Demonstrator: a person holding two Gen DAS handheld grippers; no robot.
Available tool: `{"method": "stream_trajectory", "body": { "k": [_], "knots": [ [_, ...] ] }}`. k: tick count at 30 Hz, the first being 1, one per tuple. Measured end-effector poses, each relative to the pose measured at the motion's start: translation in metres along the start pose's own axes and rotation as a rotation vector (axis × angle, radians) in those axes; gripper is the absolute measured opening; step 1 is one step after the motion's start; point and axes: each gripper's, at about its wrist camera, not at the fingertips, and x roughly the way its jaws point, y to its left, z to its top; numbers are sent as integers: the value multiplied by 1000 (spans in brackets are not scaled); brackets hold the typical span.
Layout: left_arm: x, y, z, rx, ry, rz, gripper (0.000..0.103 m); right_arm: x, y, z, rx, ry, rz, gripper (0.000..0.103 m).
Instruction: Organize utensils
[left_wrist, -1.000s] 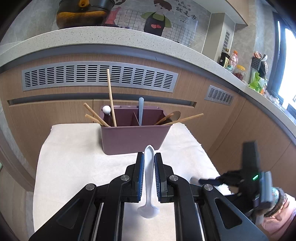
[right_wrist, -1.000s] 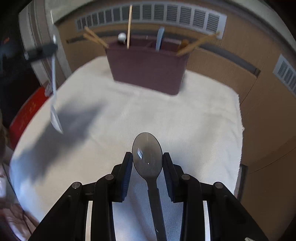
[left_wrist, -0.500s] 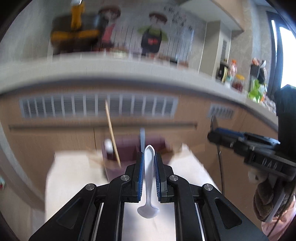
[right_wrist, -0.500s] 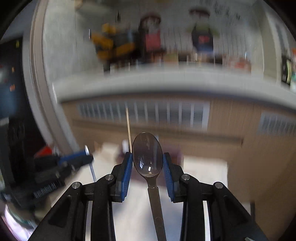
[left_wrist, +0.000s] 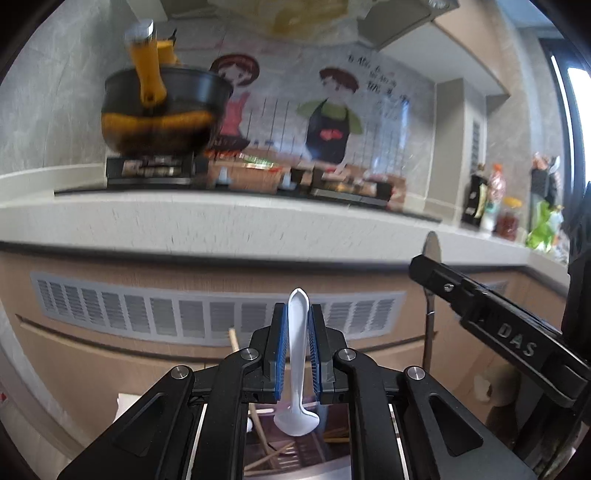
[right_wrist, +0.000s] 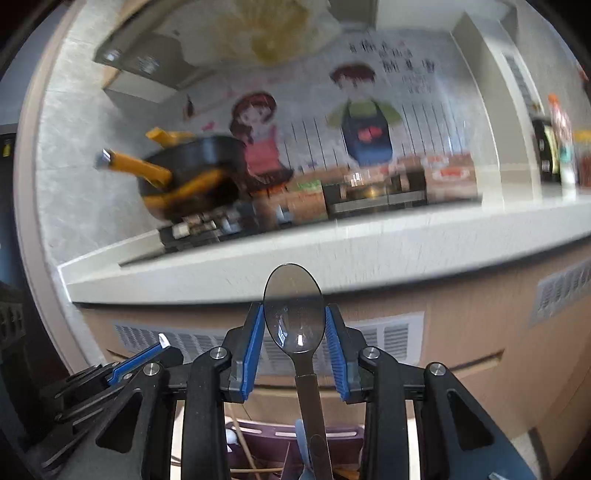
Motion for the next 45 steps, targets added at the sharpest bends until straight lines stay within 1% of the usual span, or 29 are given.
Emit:
{"method": "stream_trajectory", "body": {
  "k": [3,6,9,14,18,19,20,21,22,23,24,26,28,29,32,34,36,37,38,42,45],
  "knots": [
    [23,4,-18,-1,41,7,12,26,-11,-22,29,61,-33,31],
    [42,11,-35,-11,75,16,12,43,-21,-39,56,88,-47,31],
    [55,16,-47,-22,104,21,12,56,-26,-51,55,101,-57,31],
    [67,18,-66,-17,138,19,12,70,-28,-74,48,140,-53,31],
    [71,18,-81,-18,174,15,15,74,-28,-90,30,205,-44,32],
    [71,18,-83,-23,177,16,23,74,-27,-91,26,227,-31,39],
    [68,21,-86,-32,181,11,29,73,-27,-94,19,258,-17,51],
    [64,24,-87,-47,183,7,40,69,-27,-97,19,269,-25,54],
    [60,26,-86,-61,178,13,48,64,-29,-98,20,267,-37,60],
    [54,28,-85,-70,173,16,52,56,-30,-99,17,261,-44,66],
    [46,29,-83,-79,166,17,57,47,-30,-100,11,254,-52,67],
    [24,31,-81,-91,150,22,62,26,-31,-101,-2,240,-63,75],
    [3,29,-79,-92,138,38,74,2,-31,-101,-19,226,-72,81],
    [-5,27,-79,-91,134,45,76,-12,-31,-102,-33,215,-82,84],
    [-41,19,-85,-68,129,89,86,-53,-32,-104,-53,202,-108,91],
    [-63,14,-92,-59,135,120,93,-74,-33,-106,-55,207,-110,91],
    [-83,11,-102,-54,143,142,97,-100,-35,-114,-52,218,-110,92],
    [-96,8,-110,-50,146,157,101,-109,-35,-117,-54,225,-110,93],
    [-105,6,-116,-48,147,171,103,-119,-35,-120,-57,236,-110,95],
    [-144,-8,-152,-1,156,251,103,-151,-32,-145,-90,284,-136,95],
    [-165,-18,-171,13,141,286,103,-172,-33,-164,-98,303,-149,95]
  ]
}}
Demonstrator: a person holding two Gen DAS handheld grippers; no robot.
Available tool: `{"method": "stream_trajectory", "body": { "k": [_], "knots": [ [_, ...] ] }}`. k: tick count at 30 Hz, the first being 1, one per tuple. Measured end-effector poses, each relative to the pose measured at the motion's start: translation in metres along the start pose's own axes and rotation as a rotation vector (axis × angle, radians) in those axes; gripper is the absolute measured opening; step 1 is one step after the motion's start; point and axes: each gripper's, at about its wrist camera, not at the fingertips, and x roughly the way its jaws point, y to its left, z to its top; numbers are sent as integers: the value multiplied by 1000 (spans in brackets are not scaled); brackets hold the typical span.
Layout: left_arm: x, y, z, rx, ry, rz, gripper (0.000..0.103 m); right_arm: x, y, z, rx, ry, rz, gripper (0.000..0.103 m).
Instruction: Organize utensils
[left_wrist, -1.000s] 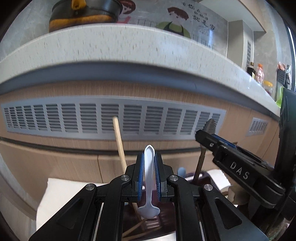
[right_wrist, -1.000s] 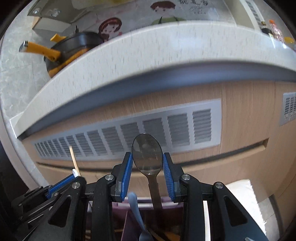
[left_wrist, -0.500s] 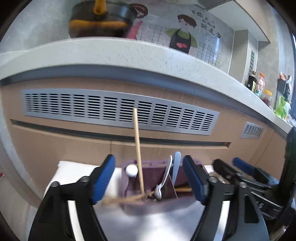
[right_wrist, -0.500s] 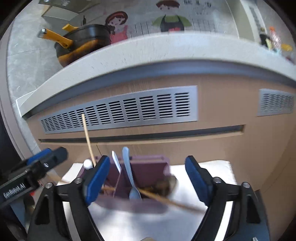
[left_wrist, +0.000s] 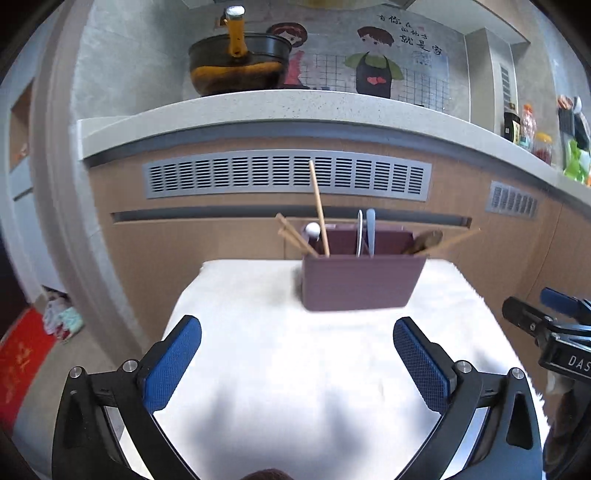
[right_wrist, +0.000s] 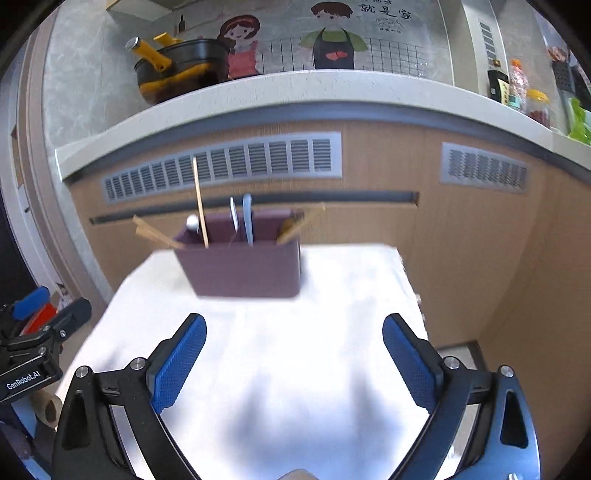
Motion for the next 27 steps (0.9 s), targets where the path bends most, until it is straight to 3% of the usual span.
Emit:
{"method": "stream_trajectory", "body": {
  "k": [8,27],
  "knots": [
    [-30,-15,-35,24,-10,43,103,-31,3,-40,-25,-40,-50,97],
    [-40,-23,-42,40,30,-7,103,-40,0,-51,-37,-36,-71,98]
  ]
}}
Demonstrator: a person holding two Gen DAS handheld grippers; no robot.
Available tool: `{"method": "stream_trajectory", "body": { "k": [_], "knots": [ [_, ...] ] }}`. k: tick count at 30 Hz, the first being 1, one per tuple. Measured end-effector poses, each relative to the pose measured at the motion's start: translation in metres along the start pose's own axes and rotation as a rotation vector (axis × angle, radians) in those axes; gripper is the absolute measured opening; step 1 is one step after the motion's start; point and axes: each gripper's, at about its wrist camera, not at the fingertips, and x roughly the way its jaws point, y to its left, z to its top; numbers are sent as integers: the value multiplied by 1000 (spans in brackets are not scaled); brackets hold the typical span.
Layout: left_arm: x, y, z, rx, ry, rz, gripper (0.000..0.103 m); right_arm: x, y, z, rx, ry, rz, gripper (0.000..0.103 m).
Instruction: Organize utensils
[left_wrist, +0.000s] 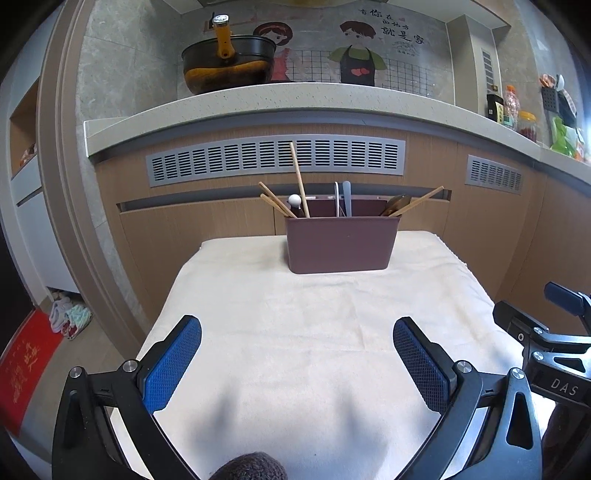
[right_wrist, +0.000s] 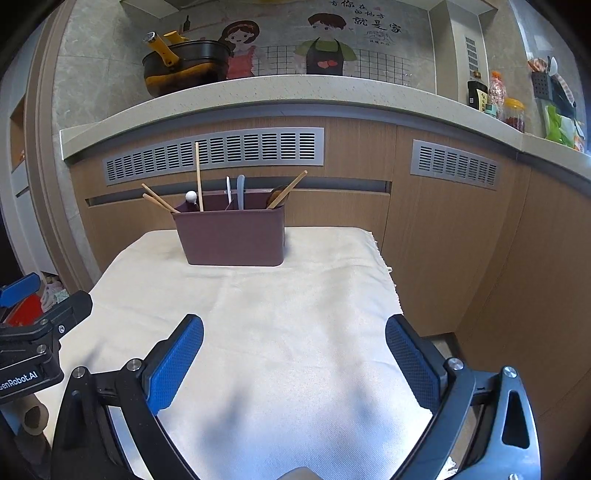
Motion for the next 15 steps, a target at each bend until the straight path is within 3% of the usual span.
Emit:
{"method": "stream_trajectory", "body": {
  "k": [15],
  "knots": [
    [1,1,0,-7,14,-10,103,0,2,0,0,2,-5,99]
  ]
}}
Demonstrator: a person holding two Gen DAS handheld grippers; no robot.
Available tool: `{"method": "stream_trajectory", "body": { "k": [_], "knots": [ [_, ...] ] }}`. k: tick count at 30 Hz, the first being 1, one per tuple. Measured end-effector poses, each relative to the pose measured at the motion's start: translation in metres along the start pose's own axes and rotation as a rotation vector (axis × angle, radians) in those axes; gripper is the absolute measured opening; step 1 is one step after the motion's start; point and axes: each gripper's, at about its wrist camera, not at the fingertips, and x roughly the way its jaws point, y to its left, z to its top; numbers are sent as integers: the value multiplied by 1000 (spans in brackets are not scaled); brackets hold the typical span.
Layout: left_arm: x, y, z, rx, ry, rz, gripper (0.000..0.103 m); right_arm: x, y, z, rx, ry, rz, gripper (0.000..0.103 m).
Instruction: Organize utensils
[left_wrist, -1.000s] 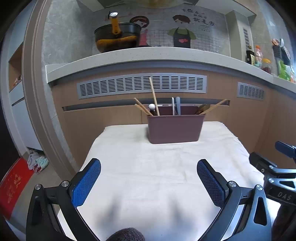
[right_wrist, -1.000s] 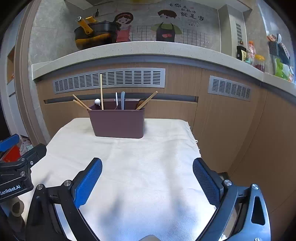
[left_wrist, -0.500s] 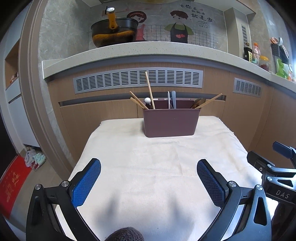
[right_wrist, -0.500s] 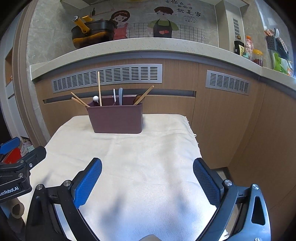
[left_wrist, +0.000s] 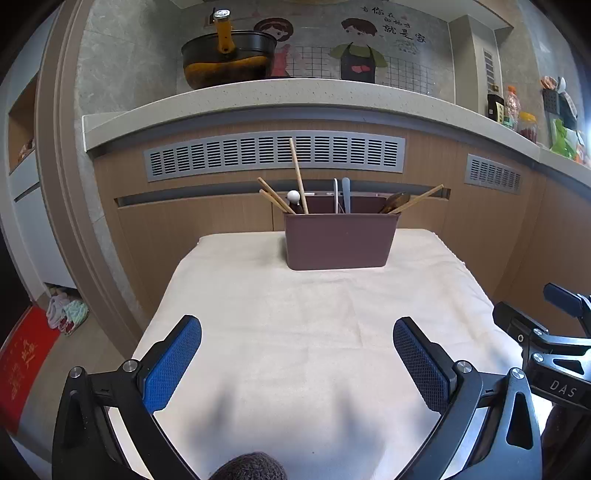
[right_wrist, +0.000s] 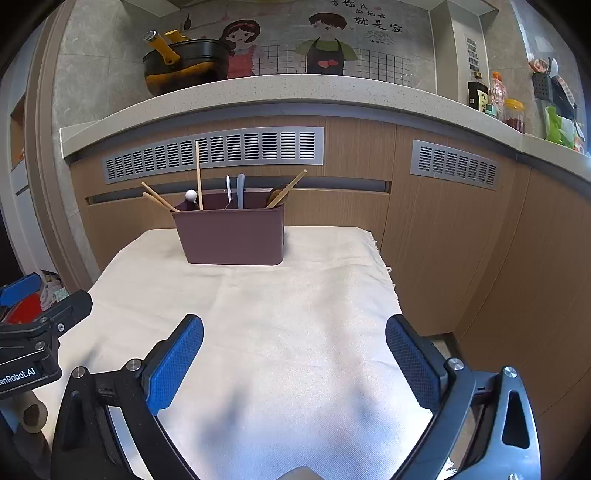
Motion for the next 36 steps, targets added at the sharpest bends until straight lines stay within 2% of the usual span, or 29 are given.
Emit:
{"method": "stream_trajectory", "body": {
  "k": [36],
  "knots": [
    [-9,-8,-4,15,-11,17,103,-7,-7,-1,1,-12,12,100]
  ]
}}
